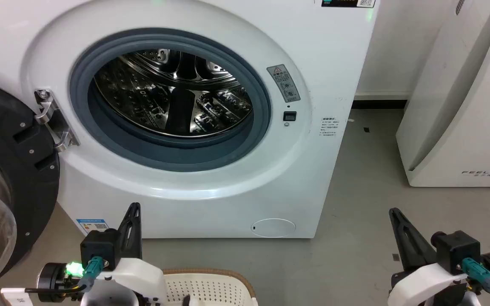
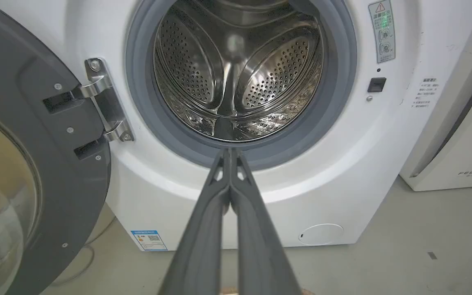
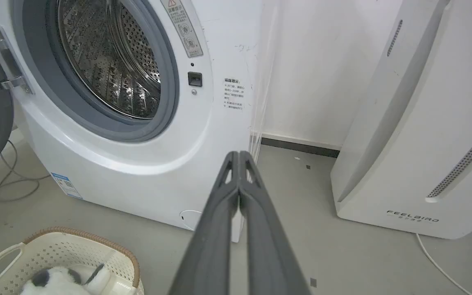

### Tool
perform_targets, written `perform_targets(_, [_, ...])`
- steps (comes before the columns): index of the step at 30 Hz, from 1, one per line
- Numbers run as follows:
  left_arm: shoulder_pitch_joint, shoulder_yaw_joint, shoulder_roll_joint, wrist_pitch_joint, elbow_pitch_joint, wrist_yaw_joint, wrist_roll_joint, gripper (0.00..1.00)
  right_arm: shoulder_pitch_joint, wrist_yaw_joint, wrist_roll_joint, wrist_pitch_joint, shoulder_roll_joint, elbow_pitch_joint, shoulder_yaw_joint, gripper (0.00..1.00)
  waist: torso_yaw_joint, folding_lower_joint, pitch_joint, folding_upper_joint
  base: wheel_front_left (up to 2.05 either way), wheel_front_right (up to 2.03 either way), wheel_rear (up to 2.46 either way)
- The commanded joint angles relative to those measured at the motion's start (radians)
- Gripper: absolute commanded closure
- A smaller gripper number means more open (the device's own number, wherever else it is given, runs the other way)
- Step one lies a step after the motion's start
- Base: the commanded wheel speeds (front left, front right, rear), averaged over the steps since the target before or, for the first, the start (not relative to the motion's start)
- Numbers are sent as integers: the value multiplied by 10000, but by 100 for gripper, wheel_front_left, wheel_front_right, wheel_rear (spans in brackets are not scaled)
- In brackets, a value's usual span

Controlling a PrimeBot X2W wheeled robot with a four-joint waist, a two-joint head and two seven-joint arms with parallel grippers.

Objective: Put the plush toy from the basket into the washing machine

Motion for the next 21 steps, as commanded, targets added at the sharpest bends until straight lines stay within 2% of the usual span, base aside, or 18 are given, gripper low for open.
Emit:
perform_targets(1, [108,20,3,3,-43,-43,28,100,-141,-7,-76,14,-4,26,-5,100,0,0,0,-1,0,0,0])
perform_targets(21, [108,20,3,3,-43,-43,28,100,-141,-7,-76,14,-4,26,-5,100,0,0,0,-1,0,0,0])
